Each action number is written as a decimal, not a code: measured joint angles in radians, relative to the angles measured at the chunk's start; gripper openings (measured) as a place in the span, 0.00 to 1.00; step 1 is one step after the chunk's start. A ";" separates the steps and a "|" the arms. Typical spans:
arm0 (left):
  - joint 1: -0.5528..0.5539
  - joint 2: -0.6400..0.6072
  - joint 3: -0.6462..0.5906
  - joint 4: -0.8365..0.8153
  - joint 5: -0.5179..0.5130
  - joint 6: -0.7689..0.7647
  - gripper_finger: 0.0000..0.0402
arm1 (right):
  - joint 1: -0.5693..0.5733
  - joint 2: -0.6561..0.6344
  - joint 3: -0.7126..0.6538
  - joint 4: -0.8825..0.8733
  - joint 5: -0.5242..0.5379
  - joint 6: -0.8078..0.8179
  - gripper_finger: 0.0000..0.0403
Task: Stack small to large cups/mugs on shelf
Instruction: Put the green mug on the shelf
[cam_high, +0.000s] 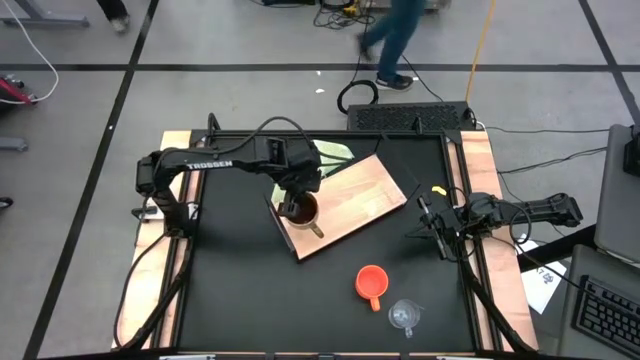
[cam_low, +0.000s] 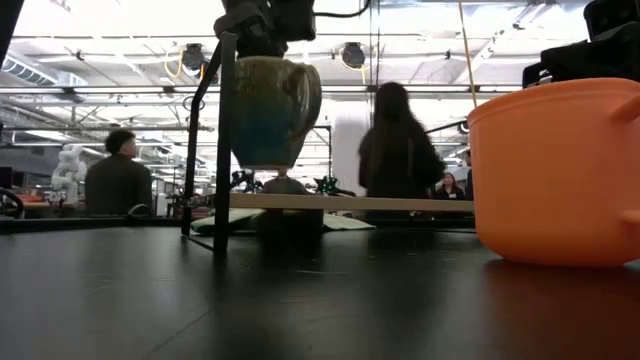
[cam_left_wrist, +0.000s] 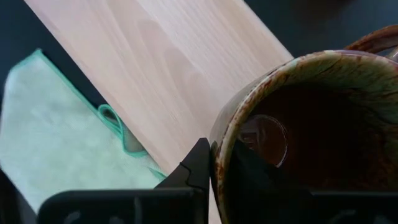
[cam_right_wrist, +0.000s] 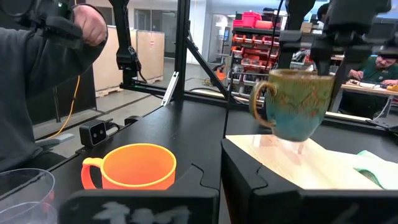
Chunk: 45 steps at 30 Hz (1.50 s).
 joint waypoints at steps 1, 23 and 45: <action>0.000 0.001 -0.006 0.007 0.000 0.001 0.09 | 0.000 0.000 0.000 0.000 0.000 0.000 0.00; 0.054 0.000 -0.056 0.047 0.090 -0.010 0.09 | 0.000 0.000 0.000 0.000 0.000 0.000 0.00; 0.051 0.000 -0.120 0.090 0.060 -0.029 0.09 | 0.000 0.000 0.000 0.001 0.000 0.000 0.00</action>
